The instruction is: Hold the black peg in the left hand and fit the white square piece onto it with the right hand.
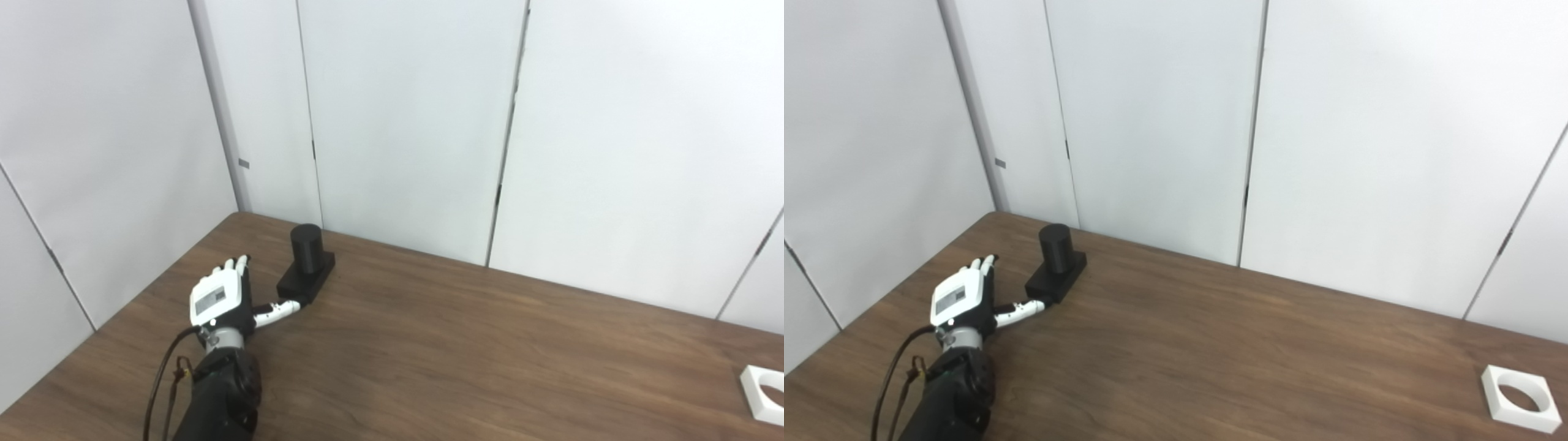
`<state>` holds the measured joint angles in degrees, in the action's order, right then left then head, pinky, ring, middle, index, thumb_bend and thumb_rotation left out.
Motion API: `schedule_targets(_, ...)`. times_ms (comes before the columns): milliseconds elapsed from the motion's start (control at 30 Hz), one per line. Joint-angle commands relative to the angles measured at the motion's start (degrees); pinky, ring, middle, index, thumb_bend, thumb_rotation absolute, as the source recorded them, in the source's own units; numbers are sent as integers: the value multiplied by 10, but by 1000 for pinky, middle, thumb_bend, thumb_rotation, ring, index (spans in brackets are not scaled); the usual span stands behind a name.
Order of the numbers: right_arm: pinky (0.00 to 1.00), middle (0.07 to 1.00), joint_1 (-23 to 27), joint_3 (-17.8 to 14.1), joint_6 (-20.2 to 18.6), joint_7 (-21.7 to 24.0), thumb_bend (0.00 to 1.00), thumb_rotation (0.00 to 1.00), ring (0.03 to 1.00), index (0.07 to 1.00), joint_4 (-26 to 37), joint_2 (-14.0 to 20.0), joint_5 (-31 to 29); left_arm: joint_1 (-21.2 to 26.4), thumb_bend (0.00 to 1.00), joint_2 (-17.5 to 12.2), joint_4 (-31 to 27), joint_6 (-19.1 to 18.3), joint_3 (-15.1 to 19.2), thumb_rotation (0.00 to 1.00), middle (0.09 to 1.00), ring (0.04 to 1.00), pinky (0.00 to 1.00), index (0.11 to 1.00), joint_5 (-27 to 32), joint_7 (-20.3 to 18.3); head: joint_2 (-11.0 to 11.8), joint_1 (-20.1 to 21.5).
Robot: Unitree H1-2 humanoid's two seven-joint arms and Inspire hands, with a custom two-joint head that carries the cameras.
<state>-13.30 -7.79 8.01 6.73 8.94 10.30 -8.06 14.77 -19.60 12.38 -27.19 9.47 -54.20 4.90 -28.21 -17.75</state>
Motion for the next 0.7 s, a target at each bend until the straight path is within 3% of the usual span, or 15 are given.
schedule_targets(0, 1000, 1000, -22, 13, 6, 4, 546, 1000, 1000, 1000, -26, -24, -16, 45, 981, -21, 13, 3, -8, 661, 967, 974, 971, 926, -12, 22, -1, 1)
schedule_targets(167, 1000, 1000, -23, 14, 12, 0, 610, 1000, 1000, 1000, -28, -22, -1, 71, 1000, -22, 55, 3, -21, 692, 974, 984, 999, 911, -21, 8, -2, 2)
schedule_targets(367, 1000, 1000, -25, 13, 11, -2, 622, 1000, 1000, 1000, -25, -23, -4, 86, 1000, -14, 94, 3, -31, 714, 933, 946, 955, 877, -50, 16, -3, 5)
schedule_targets(667, 1000, 1000, -25, 14, 1, 2, 615, 1000, 1000, 1000, -19, -22, -10, 90, 1000, -15, 114, 3, -59, 729, 919, 930, 932, 859, -16, 39, -3, 5)
